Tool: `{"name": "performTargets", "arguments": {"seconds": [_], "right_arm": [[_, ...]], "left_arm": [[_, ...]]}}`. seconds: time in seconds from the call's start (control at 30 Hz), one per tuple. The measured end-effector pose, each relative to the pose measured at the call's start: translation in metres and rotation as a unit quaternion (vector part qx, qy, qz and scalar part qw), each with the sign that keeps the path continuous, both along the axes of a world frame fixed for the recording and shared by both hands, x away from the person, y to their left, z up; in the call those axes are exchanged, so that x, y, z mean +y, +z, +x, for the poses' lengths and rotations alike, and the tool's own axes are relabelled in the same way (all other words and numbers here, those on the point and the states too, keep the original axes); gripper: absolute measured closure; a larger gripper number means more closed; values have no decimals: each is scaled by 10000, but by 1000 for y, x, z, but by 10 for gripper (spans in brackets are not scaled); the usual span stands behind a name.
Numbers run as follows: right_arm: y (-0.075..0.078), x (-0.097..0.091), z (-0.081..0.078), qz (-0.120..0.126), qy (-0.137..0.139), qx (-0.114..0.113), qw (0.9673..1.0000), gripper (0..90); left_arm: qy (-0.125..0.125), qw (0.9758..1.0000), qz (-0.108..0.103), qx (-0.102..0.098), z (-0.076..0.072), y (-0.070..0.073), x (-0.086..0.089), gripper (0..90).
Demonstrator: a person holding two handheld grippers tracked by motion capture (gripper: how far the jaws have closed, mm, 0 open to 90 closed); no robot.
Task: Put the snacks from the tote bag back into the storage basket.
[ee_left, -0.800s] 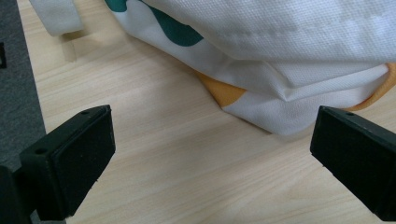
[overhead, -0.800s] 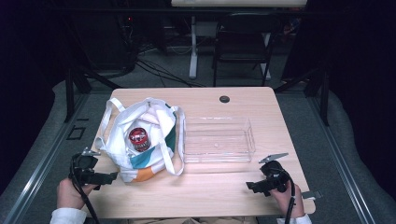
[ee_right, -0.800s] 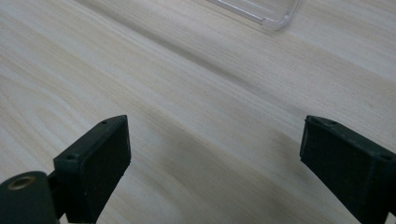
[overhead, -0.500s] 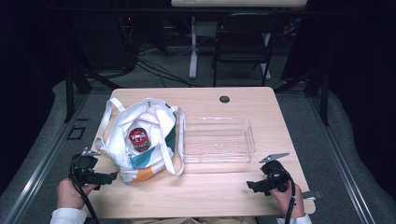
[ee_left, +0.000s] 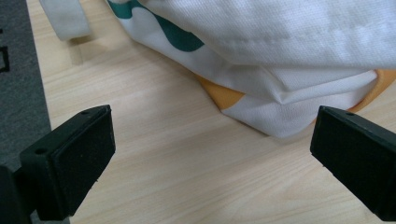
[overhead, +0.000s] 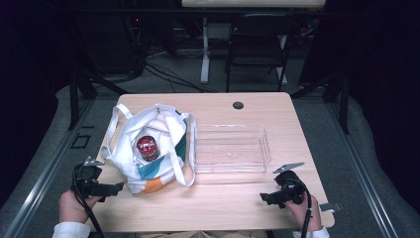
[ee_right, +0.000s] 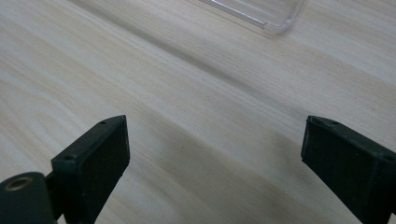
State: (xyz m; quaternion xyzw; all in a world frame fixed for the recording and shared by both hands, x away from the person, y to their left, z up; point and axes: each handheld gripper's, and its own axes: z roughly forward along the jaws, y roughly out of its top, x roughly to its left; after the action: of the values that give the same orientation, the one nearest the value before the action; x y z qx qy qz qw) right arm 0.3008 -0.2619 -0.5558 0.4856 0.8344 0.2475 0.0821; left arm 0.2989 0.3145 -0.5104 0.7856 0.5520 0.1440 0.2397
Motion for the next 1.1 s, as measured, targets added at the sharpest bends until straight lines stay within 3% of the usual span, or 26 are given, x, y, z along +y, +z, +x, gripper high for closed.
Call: {"name": "performTargets", "arguments": {"seconds": [0.1, 0.27, 0.47, 0.6, 1.1], "right_arm": [[-1, 2, 2, 56, -59, -57, 10000, 74], [0, 6, 3, -75, -8, -44, 10000, 79], [0, 7, 1, -184, -168, -132, 9996, 101], [1, 7, 1, -251, -206, -98, 9994, 100], [5, 6, 1, 10, -4, -83, 10000, 107]], "left_arm": [[18, 10000, 9, -57, -1, 4, 1, 2], [44, 9998, -46, -178, 2, 13, -1, 2], [-15, 9992, -119, -383, 8, 30, -11, 1], [-16, 9992, -159, -370, 15, 38, -14, 1], [-190, 9983, -196, -516, 42, 56, -33, 1]]}}
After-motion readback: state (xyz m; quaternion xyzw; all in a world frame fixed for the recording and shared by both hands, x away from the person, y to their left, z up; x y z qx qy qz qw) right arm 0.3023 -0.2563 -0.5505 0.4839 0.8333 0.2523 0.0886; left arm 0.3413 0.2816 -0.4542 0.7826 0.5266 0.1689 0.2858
